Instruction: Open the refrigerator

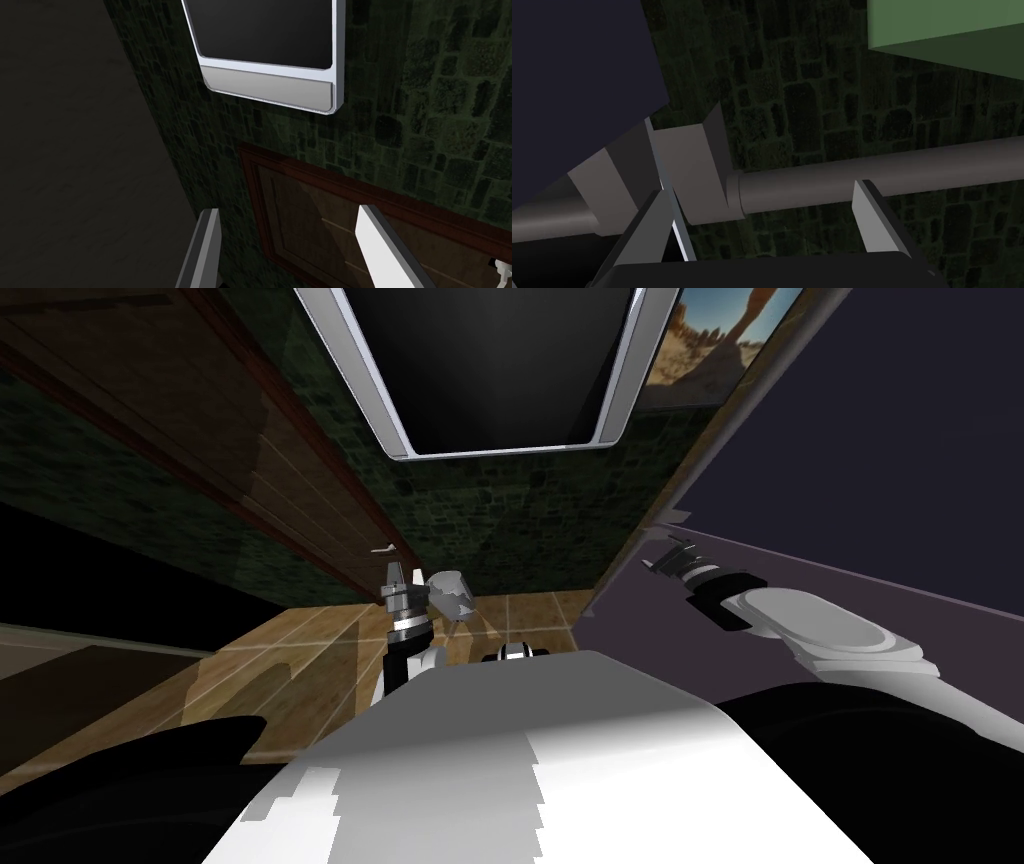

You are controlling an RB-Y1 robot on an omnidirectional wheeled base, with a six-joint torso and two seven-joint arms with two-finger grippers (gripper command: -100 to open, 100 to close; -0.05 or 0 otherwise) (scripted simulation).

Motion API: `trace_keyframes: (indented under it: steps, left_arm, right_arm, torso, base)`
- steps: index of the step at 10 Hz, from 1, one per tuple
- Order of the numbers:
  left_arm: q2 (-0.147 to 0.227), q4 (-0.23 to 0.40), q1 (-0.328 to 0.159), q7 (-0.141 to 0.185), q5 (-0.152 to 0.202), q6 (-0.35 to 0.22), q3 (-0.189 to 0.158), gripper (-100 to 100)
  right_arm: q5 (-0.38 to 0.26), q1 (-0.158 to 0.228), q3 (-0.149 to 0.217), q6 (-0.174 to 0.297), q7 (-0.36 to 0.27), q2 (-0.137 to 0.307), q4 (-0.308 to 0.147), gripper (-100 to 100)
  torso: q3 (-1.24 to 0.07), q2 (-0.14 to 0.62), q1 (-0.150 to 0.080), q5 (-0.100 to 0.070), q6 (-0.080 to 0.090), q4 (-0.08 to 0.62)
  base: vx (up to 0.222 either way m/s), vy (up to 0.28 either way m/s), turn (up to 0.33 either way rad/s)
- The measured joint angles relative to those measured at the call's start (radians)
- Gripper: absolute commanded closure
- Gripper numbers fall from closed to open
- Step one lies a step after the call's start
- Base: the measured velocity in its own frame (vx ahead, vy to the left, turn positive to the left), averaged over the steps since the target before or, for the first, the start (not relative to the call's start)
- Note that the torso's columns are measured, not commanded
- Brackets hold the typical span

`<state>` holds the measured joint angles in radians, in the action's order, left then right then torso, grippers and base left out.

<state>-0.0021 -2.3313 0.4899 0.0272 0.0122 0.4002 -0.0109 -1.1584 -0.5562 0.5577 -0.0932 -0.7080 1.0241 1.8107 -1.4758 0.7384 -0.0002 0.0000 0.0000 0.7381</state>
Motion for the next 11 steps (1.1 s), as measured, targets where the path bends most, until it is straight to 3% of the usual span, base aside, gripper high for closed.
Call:
trace_keyframes:
  steps: [1,3,9,10,11]
  left_arm:
    - [0.000,0.000,0.000,0.000,0.000,0.000,0.000,0]
    - [0.000,0.000,0.000,0.000,0.000,0.000,0.000,0]
    - [0.000,0.000,0.000,0.000,0.000,0.000,0.000,0]
    - [0.000,0.000,0.000,0.000,0.000,0.000,0.000,0]
    - [0.000,0.000,0.000,0.000,0.000,0.000,0.000,0]
  right_arm:
    - [-0.021,-0.005,0.001,0.024,-0.009,0.028,-0.008,-100]
    - [-0.023,0.002,0.008,0.022,-0.015,0.026,-0.027,-100]
    - [-0.018,0.052,0.015,0.037,-0.015,0.068,-0.214,-100]
    - [-0.012,0.035,0.028,0.045,-0.008,0.076,-0.230,-100]
    - [-0.012,0.050,0.024,0.052,-0.008,0.083,-0.262,-100]
  torso:
    - [0.000,0.000,0.000,0.000,0.000,0.000]
    - [0.001,0.002,0.000,0.000,-0.003,0.000]
    - [-0.004,-0.005,-0.004,0.000,-0.002,-0.001]
    - [-0.004,-0.005,-0.003,0.001,-0.003,-0.001]
    - [-0.004,-0.005,-0.003,0.001,-0.004,-0.001]
  base:
    - [0.025,-0.005,0.025]
    - [-0.073,0.013,0.218]
    - [-0.113,0.012,0.262]
    - [-0.107,0.031,0.201]
    - [-0.114,0.036,0.240]
